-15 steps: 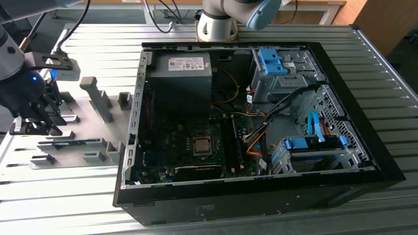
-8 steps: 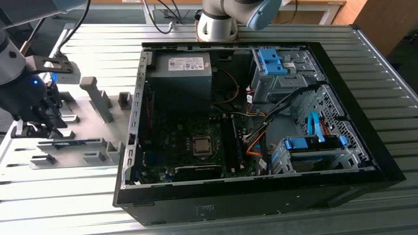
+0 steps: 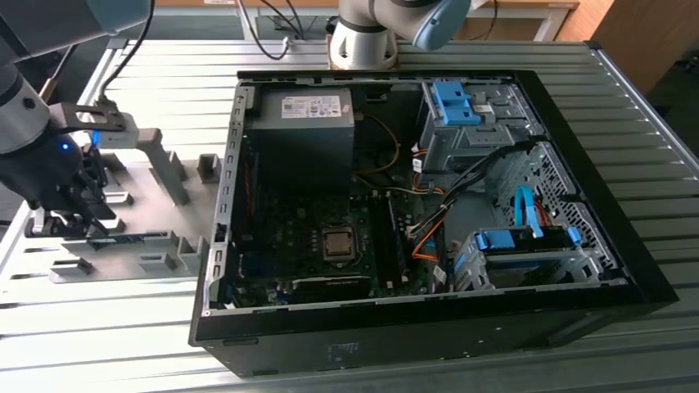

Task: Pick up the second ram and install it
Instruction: 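Pick up the second ram and move it above second insertion slot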

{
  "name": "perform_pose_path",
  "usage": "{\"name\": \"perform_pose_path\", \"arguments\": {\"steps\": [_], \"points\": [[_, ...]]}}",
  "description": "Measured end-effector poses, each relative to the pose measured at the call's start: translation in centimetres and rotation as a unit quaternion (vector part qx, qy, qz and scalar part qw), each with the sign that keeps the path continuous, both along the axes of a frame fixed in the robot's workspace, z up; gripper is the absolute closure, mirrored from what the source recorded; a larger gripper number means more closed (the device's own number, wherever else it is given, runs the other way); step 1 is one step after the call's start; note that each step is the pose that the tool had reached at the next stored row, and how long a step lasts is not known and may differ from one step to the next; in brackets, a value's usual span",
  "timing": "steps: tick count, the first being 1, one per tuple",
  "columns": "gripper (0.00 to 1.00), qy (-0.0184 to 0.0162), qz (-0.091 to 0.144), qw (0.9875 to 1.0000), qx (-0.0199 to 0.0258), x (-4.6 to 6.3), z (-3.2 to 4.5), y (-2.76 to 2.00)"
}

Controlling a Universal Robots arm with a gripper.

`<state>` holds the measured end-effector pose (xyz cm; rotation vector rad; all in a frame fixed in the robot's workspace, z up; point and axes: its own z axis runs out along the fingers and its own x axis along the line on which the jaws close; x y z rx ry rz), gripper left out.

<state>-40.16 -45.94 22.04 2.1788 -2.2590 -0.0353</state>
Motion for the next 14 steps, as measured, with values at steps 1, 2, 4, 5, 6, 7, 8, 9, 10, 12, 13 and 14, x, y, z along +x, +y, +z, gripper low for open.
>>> {"name": "perform_pose_path", "arguments": {"steps": [1,2,4,5,6,7,8,9,10,12,13,14], "points": [[0.67,0.0000,0.000,1.0000,0.0000,0.0,-0.07,-0.01],[0.67,0.0000,0.000,1.0000,0.0000,0.0,-0.07,-0.01],[0.67,0.0000,0.000,1.0000,0.0000,0.0,-0.08,-0.01],[0.67,-0.0001,0.000,1.0000,0.0001,0.0,-0.14,-0.02],[0.67,-0.0002,0.000,1.0000,0.0001,0.0,-0.26,-0.03],[0.67,-0.0002,0.000,1.0000,0.0001,0.0,-0.39,-0.04],[0.67,-0.0001,0.000,1.0000,0.0000,0.0,-0.54,-0.04],[0.67,0.0000,0.000,1.0000,0.0000,0.0,-0.69,-0.04],[0.67,-0.0001,0.000,1.0000,0.0000,0.0,-0.81,-0.04],[0.67,0.0000,0.000,1.0000,0.0000,0.0,-1.00,-0.07],[0.67,-0.0001,0.000,1.0000,0.0000,0.0,-1.09,-0.10],[0.67,-0.0001,0.000,1.0000,0.0000,0.0,-1.17,-0.13]]}}
